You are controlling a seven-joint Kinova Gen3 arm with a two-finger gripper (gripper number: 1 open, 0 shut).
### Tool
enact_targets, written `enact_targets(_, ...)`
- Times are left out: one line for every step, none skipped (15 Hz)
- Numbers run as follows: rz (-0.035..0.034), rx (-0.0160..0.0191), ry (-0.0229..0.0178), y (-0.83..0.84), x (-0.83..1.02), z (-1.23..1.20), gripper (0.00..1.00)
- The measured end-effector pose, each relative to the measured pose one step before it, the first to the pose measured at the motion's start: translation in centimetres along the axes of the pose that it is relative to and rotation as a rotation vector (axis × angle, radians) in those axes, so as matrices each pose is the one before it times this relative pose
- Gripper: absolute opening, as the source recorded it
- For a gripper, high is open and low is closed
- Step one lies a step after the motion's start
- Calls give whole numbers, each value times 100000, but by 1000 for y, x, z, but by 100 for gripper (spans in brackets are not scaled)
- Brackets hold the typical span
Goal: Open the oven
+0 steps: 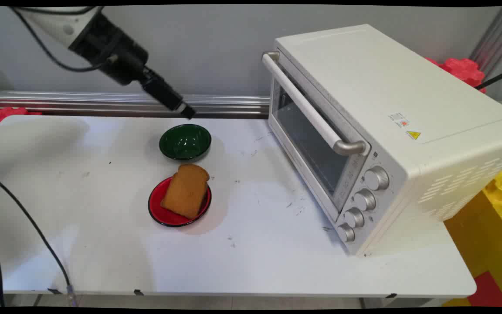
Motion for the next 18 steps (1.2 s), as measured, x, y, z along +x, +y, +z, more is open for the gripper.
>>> enact_targets(-458,-575,982,603,1093,70,100)
enact_targets(107,-386,699,391,694,56,100)
enact_targets(389,-507,947,543,921,71,100)
enact_targets(940,-551,917,547,948,94,100)
enact_targets(890,-365,808,463,850,121,100)
enact_targets(990,-230,1053,564,1051,143,100)
enact_targets(801,-144,826,419,807,136,100)
enact_targets(851,33,718,381,774,157,100)
enact_targets(731,30,563,277,668,170,100)
enact_targets(732,354,485,234,641,179,100)
enact_targets(909,638,577,260,831,253,100)
enact_targets(788,711,493,212,778,273,100)
enact_targets(629,512,233,159,612,280,100)
enact_targets(658,518,66,148,663,346,100)
enact_targets(667,414,-110,119,569,363,100)
enact_targets(668,372,-77,70,459,306,100)
enact_targets(714,329,-123,44,369,288,100)
enact_targets(714,381,-92,16,321,268,100)
